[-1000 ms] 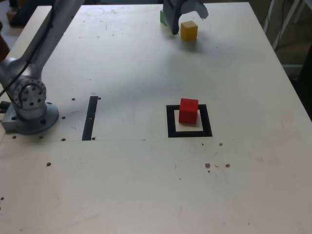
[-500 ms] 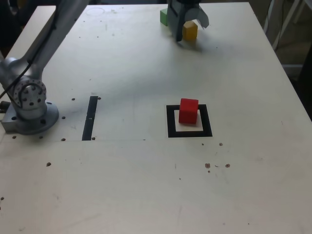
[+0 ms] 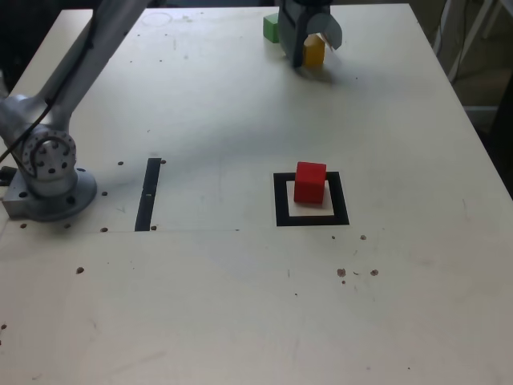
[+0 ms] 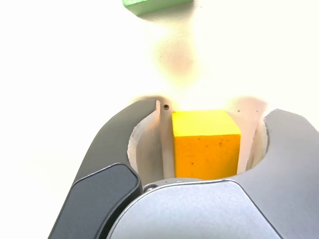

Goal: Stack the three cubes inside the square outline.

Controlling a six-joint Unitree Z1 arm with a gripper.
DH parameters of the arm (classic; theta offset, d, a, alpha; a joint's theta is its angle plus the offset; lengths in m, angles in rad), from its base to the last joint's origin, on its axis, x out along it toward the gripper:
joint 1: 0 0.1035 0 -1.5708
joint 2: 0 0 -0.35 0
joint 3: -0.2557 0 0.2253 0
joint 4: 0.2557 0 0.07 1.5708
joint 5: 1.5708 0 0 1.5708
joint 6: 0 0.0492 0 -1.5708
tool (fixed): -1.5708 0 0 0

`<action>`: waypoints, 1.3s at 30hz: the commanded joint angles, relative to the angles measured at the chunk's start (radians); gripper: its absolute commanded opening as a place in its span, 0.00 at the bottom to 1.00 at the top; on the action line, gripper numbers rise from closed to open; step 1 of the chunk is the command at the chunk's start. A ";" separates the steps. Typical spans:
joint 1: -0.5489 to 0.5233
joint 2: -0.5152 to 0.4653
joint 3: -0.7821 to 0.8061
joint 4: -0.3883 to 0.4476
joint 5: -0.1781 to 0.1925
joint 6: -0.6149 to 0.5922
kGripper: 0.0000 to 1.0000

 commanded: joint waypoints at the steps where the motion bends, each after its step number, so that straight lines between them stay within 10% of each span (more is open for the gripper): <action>1: -0.003 0.005 0.003 -0.008 -0.006 0.002 0.66; 12: -0.012 -0.011 0.010 -0.029 -0.015 0.007 0.39; 39: -0.053 -0.142 0.058 0.051 -0.054 0.051 0.26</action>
